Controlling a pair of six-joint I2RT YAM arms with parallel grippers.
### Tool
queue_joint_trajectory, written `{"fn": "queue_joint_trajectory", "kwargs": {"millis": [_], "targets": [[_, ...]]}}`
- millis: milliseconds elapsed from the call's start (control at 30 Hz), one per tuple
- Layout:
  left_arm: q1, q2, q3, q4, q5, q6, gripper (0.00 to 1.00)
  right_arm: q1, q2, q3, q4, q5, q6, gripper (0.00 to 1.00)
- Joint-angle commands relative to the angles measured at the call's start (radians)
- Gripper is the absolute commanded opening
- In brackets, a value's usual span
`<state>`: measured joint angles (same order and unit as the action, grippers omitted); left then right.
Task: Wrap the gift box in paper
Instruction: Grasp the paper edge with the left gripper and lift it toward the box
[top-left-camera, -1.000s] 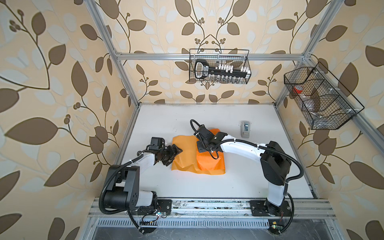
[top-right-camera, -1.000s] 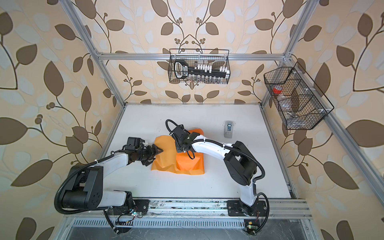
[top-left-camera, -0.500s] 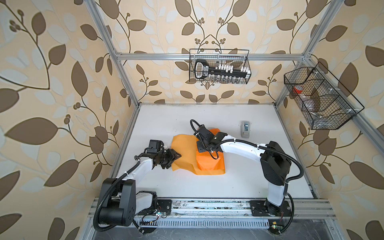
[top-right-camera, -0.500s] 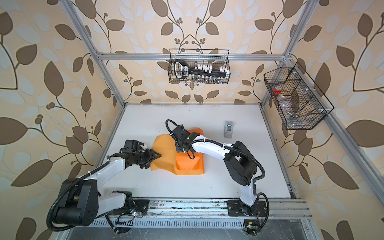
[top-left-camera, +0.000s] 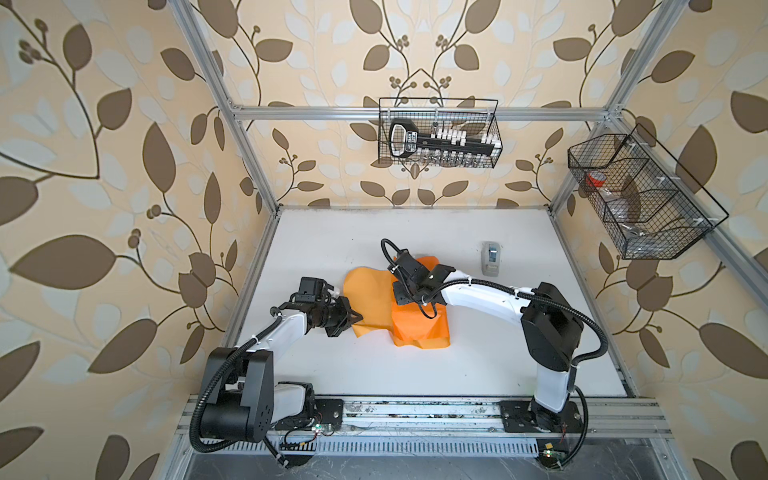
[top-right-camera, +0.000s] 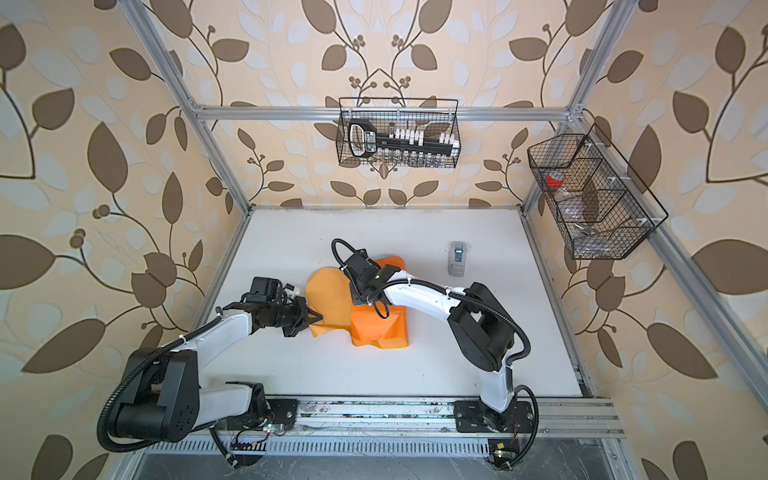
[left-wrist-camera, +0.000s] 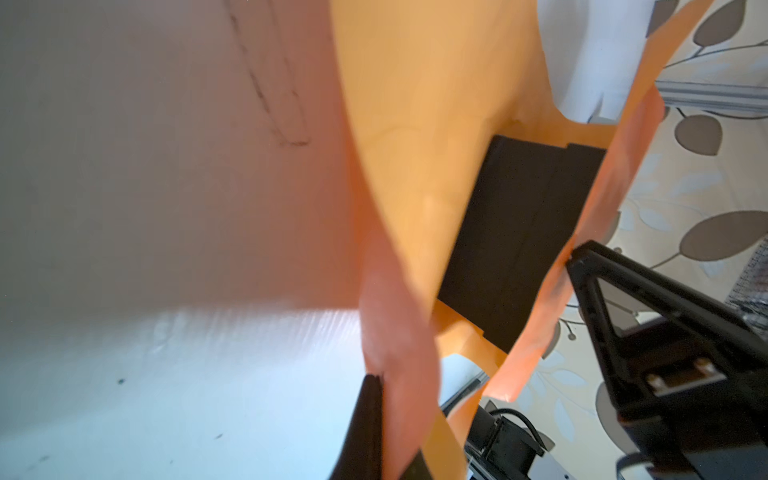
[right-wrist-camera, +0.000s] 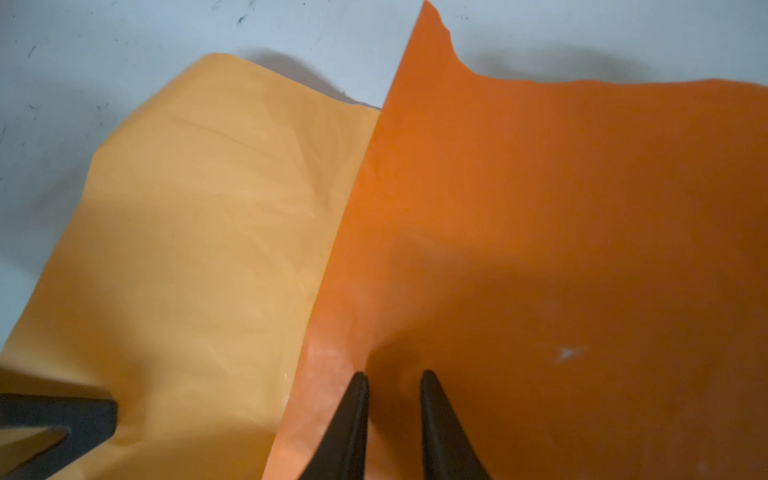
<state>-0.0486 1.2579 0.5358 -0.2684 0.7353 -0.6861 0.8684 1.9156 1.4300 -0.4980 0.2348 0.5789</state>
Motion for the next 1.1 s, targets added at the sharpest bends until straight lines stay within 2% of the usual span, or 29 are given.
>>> {"fn": "queue_joint_trajectory", "kwargs": {"millis": [0,167,533,800,1067], "targets": [[-0.024,-0.065,0.060,-0.013,0.085,0.036,0.00,0.005,0.059,-0.063,-0.045,-0.101,0.009,0.25],[-0.078,-0.089,0.123,-0.066,0.081,0.060,0.00,0.001,0.056,-0.078,-0.034,-0.109,0.014,0.27],[-0.264,0.008,0.265,-0.083,0.015,0.063,0.00,-0.002,0.048,-0.104,-0.022,-0.117,0.018,0.30],[-0.311,0.060,0.343,-0.079,-0.012,0.043,0.00,-0.003,0.046,-0.125,-0.002,-0.129,0.025,0.30],[-0.361,0.141,0.393,-0.074,-0.040,0.034,0.00,-0.016,0.029,-0.181,0.076,-0.207,0.056,0.30]]}}
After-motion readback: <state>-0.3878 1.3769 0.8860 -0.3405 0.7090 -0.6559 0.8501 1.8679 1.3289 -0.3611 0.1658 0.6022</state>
